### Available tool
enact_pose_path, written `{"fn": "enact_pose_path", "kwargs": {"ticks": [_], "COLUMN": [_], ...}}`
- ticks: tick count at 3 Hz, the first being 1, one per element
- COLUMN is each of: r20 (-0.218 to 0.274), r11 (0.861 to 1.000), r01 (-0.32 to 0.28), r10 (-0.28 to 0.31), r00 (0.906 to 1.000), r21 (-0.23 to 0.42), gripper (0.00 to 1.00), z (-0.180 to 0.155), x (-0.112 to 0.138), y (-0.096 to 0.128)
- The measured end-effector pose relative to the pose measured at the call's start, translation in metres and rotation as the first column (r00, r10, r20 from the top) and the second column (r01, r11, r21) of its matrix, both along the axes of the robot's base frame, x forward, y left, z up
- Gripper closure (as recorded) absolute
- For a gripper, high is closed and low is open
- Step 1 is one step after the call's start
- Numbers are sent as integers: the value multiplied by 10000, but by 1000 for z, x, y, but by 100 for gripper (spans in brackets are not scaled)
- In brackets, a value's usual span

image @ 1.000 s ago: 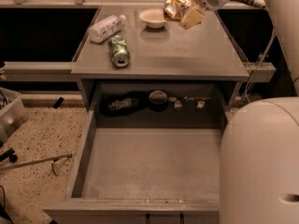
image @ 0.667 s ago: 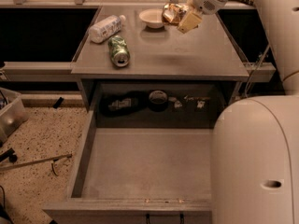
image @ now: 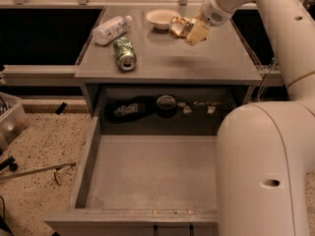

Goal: Pick orange can from top drawer and place on counter

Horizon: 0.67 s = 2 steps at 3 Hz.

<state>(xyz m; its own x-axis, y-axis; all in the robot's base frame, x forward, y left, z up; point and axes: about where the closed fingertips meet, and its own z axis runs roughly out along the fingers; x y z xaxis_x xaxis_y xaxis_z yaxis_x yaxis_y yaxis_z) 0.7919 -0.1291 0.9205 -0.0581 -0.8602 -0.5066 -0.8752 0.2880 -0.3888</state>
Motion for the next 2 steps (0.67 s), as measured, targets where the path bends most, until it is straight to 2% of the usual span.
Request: {"fn": "enact_pose_path", "kwargs": {"ticks": [2], "r20": [-625], "r11": [9992], "r01": [-295], "r10": [310], "r00": [9976], "r21": [257], "gripper": [100], "z": [-29], "x": [-4], "y": [7]}}
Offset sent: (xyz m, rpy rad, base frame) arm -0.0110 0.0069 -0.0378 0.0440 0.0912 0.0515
